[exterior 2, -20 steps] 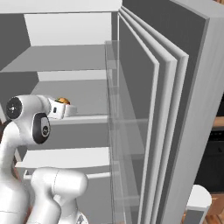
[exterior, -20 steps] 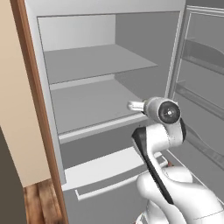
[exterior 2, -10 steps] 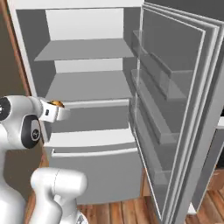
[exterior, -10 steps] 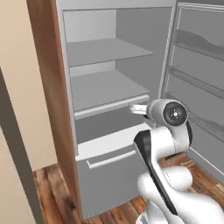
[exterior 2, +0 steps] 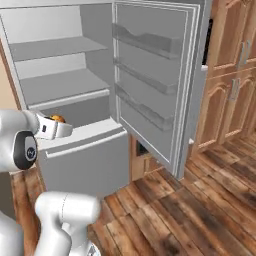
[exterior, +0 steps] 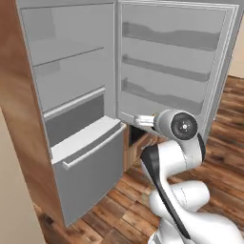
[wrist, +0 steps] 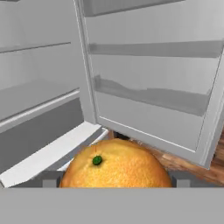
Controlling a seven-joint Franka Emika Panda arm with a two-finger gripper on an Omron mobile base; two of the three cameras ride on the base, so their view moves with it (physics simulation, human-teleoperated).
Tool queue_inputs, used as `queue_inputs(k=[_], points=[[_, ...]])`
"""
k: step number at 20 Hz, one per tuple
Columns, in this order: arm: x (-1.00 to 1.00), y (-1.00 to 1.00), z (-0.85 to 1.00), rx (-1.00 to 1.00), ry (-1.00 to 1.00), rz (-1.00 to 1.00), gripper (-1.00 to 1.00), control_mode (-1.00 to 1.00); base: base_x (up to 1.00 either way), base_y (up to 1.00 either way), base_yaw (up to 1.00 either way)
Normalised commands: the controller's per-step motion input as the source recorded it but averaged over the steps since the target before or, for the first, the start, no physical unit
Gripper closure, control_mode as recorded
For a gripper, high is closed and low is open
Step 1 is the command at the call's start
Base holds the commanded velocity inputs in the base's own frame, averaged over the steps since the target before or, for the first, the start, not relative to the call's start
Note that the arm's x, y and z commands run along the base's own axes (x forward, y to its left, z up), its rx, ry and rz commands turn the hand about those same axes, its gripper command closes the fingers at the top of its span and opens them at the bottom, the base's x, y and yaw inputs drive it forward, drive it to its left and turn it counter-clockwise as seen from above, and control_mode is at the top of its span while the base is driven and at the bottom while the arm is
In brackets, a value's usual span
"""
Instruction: Open the fridge, remove the orange, lemon, and steak, and place them on any counter.
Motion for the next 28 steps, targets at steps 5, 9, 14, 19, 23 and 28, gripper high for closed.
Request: queue_inputs(k=[5,9,14,19,23,28], points=[[0.0,0.0,0.0,0.0,0.0,0.0,1.0,1.0,-0.78,-0.07,-0.73],[0.0,0.0,0.0,0.0,0.0,0.0,1.0,1.0,-0.8,-0.54,-0.58],[0.0,0.0,0.0,0.0,0.0,0.0,1.0,1.0,-0.57,-0.95,-0.52],[0.0,0.0,0.0,0.0,0.0,0.0,1.0,1.0,0.01,-1.0,-0.36],[0.0,0.0,0.0,0.0,0.0,0.0,1.0,1.0,0.76,-0.99,-0.02],[0.0,0.0,0.0,0.0,0.0,0.0,1.0,1.0,1.0,-0.85,0.0]])
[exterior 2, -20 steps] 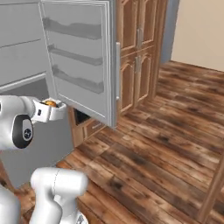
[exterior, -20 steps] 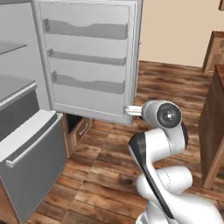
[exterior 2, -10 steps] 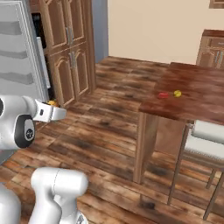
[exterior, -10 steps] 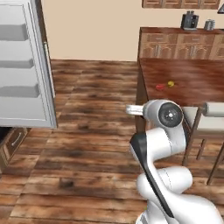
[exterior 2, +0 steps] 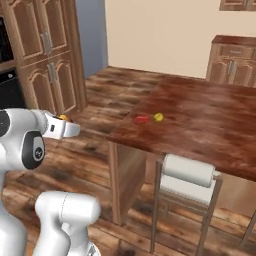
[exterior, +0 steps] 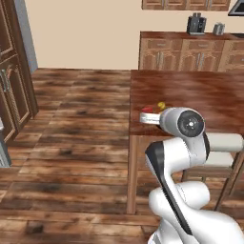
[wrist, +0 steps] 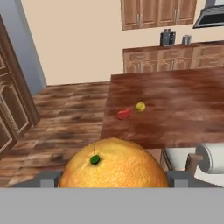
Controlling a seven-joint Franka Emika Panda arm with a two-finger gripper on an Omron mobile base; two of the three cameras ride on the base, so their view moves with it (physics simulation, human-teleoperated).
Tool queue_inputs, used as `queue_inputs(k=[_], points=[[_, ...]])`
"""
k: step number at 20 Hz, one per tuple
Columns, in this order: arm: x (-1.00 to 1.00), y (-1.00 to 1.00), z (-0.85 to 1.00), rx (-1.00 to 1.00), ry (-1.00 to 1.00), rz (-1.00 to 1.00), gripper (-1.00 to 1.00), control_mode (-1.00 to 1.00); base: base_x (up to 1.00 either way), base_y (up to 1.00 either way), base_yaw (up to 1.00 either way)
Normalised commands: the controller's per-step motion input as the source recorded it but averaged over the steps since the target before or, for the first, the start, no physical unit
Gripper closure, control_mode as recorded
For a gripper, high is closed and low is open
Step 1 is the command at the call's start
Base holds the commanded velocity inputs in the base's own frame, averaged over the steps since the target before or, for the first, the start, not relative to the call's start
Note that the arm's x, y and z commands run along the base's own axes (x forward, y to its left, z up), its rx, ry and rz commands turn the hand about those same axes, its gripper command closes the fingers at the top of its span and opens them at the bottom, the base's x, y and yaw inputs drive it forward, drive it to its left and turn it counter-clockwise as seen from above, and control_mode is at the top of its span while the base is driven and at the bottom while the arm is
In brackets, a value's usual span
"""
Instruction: Open the fridge, remove the orange, lemon, and steak, and place them on any counter.
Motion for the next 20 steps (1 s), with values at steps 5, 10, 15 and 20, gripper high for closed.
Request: queue_inputs(k=[5,10,15,20], points=[[0.0,0.0,0.0,0.0,0.0,0.0,1.0,1.0,0.96,-0.58,0.0],[1.0,-0.74,0.0,0.11,0.25,0.0,1.0,-1.0,0.0,0.0,0.0],[1.0,-1.0,-0.26,0.16,0.41,0.0,1.0,-1.0,0.0,0.0,0.0],[1.0,-0.95,-0.59,0.09,0.4,0.0,1.0,-1.0,0.0,0.0,0.0]])
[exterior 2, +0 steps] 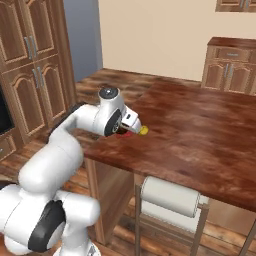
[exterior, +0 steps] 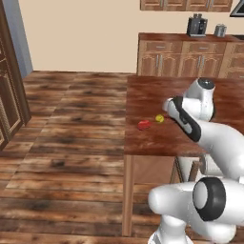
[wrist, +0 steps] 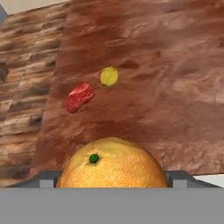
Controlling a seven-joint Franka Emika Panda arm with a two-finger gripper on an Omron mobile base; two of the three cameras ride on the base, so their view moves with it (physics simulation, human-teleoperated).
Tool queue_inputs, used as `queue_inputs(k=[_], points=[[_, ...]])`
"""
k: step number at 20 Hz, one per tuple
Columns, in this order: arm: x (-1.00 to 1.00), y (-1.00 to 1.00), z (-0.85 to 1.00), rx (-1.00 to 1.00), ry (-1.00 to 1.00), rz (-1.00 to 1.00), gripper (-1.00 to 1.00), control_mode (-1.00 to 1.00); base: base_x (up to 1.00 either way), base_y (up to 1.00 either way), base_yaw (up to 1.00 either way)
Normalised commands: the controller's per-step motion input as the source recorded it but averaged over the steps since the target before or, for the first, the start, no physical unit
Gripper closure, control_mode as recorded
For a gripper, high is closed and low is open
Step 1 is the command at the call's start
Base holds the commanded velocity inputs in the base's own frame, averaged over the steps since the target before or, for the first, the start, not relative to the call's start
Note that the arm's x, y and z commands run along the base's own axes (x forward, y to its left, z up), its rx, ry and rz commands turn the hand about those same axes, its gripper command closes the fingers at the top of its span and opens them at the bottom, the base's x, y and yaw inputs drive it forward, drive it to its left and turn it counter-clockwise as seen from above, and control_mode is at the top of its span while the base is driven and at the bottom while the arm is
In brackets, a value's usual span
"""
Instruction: Open the fridge, remove the orange, lemon, and steak, and place them on any counter.
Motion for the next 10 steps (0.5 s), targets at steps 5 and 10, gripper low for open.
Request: queue_inputs(k=[5,10], points=[[1.0,-0.64,-0.9,0.0,0.32,0.0,1.0,-1.0,0.0,0.0,0.0],[1.0,-0.27,-0.97,0.0,0.12,0.0,1.0,-1.0,0.0,0.0,0.0]])
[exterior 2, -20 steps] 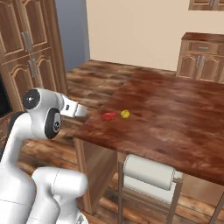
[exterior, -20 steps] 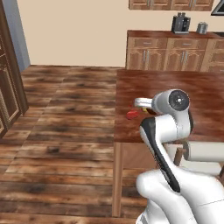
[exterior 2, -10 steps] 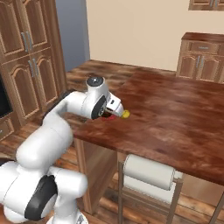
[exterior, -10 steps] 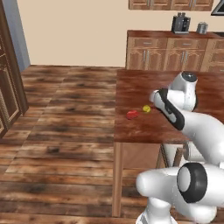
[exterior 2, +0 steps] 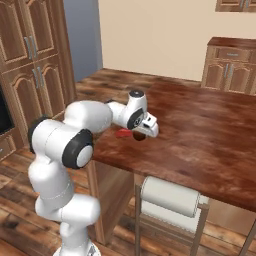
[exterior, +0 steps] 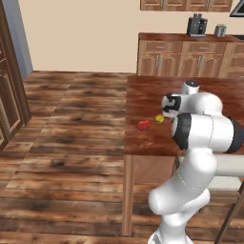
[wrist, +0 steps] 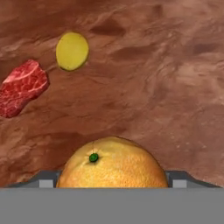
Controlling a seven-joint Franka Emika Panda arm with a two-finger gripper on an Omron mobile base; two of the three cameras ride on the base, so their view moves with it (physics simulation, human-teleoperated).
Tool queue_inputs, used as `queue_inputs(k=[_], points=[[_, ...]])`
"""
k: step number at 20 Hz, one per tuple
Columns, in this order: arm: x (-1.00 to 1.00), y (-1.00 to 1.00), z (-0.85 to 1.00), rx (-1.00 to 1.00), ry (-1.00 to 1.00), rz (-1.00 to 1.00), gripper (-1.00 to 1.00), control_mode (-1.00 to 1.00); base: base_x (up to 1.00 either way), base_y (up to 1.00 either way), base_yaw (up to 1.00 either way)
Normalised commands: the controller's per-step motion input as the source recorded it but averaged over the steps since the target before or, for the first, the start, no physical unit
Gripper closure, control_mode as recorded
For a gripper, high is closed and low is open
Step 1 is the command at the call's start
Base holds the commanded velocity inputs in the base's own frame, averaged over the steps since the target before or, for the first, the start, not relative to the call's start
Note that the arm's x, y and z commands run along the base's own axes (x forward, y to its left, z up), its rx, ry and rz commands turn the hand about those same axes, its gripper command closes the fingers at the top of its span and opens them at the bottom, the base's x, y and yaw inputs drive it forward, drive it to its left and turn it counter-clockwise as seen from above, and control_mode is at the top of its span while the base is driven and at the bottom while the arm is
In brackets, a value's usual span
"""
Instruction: Open the fridge, remove the orange, lemon, and steak, and place them on any counter.
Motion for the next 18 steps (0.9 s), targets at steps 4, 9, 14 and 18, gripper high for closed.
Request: queue_inputs(k=[4,9,14,18], points=[[1.0,-0.09,-0.88,0.0,0.0,0.0,1.0,-1.0,0.0,0.0,0.0],[0.86,-0.2,-0.66,0.0,0.0,0.0,1.0,-1.0,0.0,0.0,0.0],[0.2,-0.28,-0.44,0.0,-0.03,0.0,-1.0,-1.0,0.0,0.0,0.0],[0.22,-0.21,-0.04,0.0,-0.09,0.0,-1.0,-1.0,0.0,0.0,0.0]])
